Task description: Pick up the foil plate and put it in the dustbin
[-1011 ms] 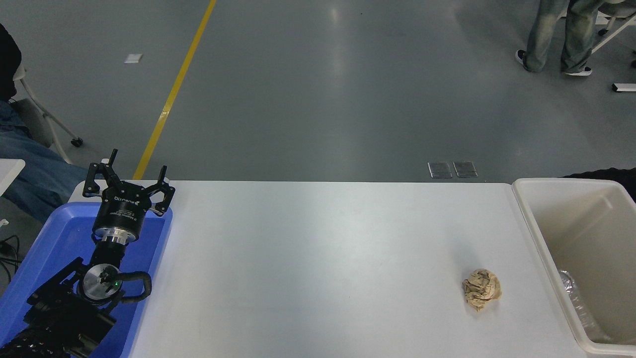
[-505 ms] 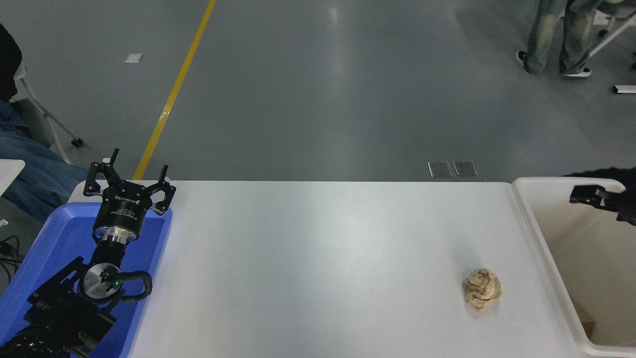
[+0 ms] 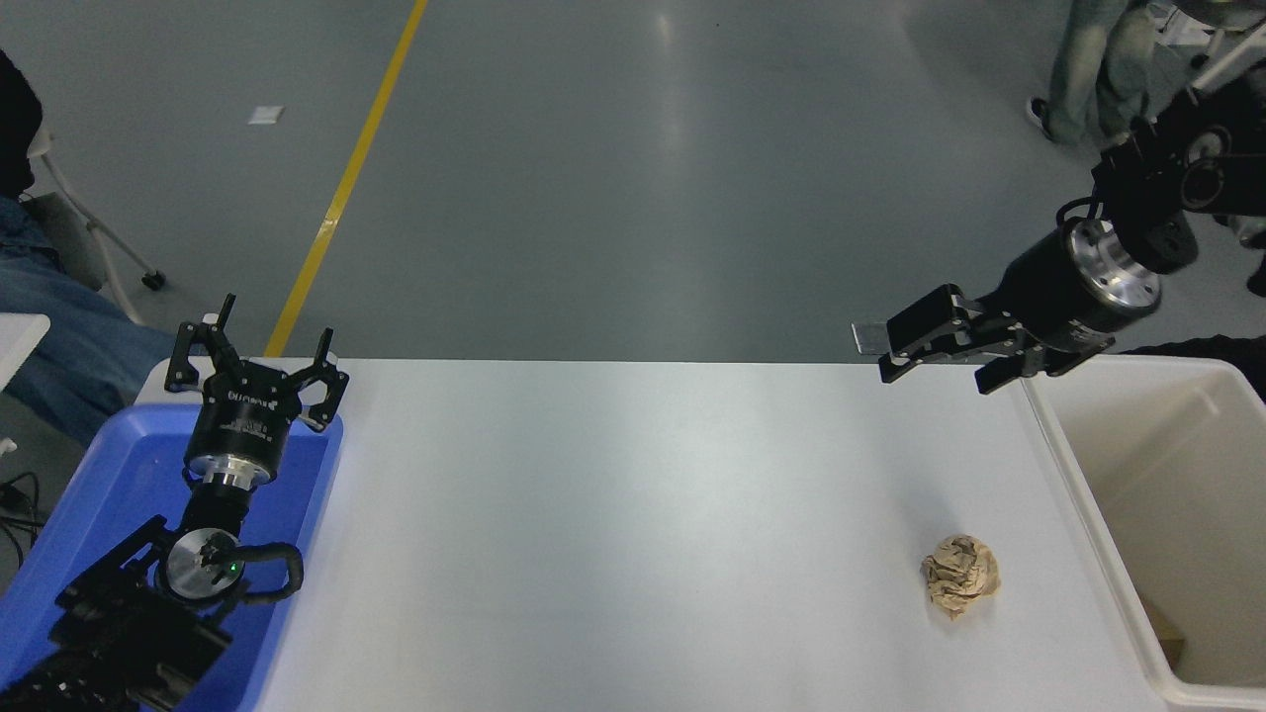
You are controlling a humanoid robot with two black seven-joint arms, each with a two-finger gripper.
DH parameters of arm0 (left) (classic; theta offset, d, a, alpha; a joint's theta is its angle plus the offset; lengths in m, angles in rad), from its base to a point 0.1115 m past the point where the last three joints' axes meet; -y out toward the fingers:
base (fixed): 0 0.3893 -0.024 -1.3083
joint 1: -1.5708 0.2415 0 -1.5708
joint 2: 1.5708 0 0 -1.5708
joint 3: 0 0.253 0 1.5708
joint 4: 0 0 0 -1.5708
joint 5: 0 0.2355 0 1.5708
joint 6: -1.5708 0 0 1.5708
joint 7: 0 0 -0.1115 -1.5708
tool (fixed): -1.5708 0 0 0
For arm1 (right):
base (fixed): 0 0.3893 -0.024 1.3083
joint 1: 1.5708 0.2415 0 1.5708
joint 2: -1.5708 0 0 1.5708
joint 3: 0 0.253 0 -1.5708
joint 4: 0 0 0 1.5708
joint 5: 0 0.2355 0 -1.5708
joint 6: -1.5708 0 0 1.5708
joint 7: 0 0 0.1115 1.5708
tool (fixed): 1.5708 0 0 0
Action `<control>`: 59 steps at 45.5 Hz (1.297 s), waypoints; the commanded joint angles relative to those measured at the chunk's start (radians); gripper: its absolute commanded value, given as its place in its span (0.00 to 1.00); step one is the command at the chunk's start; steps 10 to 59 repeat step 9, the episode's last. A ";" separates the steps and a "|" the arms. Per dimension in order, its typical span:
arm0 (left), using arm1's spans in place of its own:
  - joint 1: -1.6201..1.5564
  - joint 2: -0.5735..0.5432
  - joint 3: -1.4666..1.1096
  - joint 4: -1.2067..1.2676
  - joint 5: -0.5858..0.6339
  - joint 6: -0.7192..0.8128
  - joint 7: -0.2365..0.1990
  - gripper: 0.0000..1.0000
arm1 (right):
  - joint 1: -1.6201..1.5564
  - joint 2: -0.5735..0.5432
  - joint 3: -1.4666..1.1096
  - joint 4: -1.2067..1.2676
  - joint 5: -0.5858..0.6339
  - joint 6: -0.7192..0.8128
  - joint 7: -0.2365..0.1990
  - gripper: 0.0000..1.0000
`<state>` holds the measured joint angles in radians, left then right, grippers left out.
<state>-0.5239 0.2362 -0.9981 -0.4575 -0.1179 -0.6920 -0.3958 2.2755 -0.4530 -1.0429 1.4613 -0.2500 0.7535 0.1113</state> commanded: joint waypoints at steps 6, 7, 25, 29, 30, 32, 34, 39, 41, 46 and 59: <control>0.001 0.000 -0.001 0.000 0.000 0.002 0.000 1.00 | 0.171 0.046 -0.012 0.119 0.075 0.032 -0.001 1.00; 0.001 0.000 -0.001 0.000 0.000 0.002 0.000 1.00 | 0.171 0.046 -0.012 0.119 0.075 0.032 -0.001 1.00; 0.001 0.000 -0.001 0.000 0.000 0.002 0.000 1.00 | 0.171 0.046 -0.012 0.119 0.075 0.032 -0.001 1.00; 0.001 0.000 -0.001 0.000 0.000 0.002 0.000 1.00 | 0.171 0.046 -0.012 0.119 0.075 0.032 -0.001 1.00; 0.001 0.000 -0.001 0.000 0.000 0.002 0.000 1.00 | 0.171 0.046 -0.012 0.119 0.075 0.032 -0.001 1.00; 0.001 0.000 -0.001 0.000 0.000 0.002 0.000 1.00 | 0.171 0.046 -0.012 0.119 0.075 0.032 -0.001 1.00; 0.001 0.000 -0.001 0.000 0.000 0.002 0.000 1.00 | 0.171 0.046 -0.012 0.119 0.075 0.032 -0.001 1.00; 0.001 0.000 -0.001 0.000 0.000 0.002 0.000 1.00 | 0.171 0.046 -0.012 0.119 0.075 0.032 -0.001 1.00; 0.001 0.000 -0.001 0.000 0.000 0.002 0.000 1.00 | 0.171 0.046 -0.012 0.119 0.075 0.032 -0.001 1.00; 0.001 0.000 -0.001 0.000 0.000 0.002 0.000 1.00 | 0.171 0.046 -0.012 0.119 0.075 0.032 -0.001 1.00; 0.001 0.000 -0.001 0.000 0.000 0.002 0.000 1.00 | 0.171 0.046 -0.012 0.119 0.075 0.032 -0.001 1.00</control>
